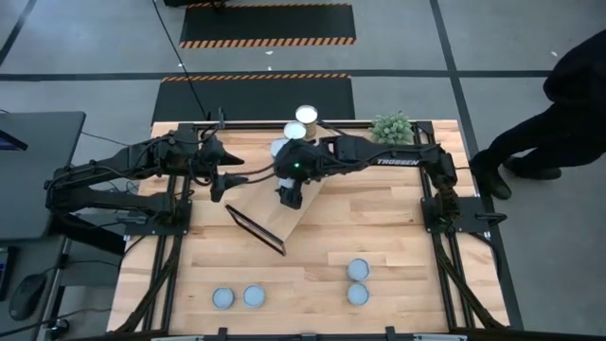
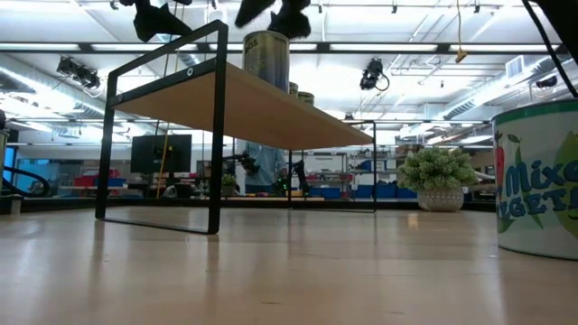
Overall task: Pick and place cans onto a shelf
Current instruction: Put the canned peas on the shelf
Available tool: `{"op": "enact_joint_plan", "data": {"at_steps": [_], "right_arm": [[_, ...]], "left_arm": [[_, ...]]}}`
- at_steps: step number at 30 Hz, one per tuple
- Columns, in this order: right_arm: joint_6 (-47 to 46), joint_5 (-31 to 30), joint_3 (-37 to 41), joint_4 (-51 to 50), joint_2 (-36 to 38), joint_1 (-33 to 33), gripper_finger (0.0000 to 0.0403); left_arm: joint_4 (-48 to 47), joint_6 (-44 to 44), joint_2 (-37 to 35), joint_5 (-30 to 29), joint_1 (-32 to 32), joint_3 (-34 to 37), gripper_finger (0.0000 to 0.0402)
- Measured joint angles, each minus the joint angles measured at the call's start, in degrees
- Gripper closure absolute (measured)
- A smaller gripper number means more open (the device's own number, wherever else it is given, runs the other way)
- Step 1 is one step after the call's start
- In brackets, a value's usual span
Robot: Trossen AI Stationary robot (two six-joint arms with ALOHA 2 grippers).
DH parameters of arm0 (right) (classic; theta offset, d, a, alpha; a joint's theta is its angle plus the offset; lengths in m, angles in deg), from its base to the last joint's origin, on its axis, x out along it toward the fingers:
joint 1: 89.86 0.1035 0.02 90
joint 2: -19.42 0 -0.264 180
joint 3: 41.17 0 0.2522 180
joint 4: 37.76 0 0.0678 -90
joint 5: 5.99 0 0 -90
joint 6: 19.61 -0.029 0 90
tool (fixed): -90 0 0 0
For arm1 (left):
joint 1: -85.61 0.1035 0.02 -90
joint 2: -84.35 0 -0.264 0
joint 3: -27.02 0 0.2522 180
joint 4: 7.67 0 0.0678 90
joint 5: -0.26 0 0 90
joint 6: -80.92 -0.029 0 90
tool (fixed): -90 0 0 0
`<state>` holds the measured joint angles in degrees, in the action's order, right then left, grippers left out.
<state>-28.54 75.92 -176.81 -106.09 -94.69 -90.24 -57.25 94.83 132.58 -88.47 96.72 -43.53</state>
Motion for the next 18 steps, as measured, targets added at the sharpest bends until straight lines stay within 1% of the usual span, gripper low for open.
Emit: {"op": "enact_joint_plan", "data": {"at_steps": [2, 5, 10, 14, 18], "right_arm": [[0.45, -0.32, -2.20, -1.03, 0.01, -0.18, 0.0035], [2.28, -1.88, -6.00, -5.78, 0.01, -0.78, 0.0035], [4.40, -5.62, -11.82, -21.32, 0.09, -2.20, 0.0038], [4.23, -7.17, -12.08, -30.23, 0.08, -3.29, 0.0048], [4.01, -5.48, -8.50, -28.87, 0.03, -3.58, 0.0056]], "left_arm": [[-0.03, 0.02, 0.01, 0.00, 0.00, 0.00, 0.0102], [-0.05, 0.26, 0.01, 0.00, 0.00, 0.00, 0.0102], [-0.06, 0.43, 0.00, 0.00, -0.04, 0.00, 0.0102], [-0.06, 0.39, 0.01, 0.01, -0.09, 0.00, 0.0102], [-0.03, 0.35, 0.01, 0.00, -0.09, 0.00, 0.0102]]}}
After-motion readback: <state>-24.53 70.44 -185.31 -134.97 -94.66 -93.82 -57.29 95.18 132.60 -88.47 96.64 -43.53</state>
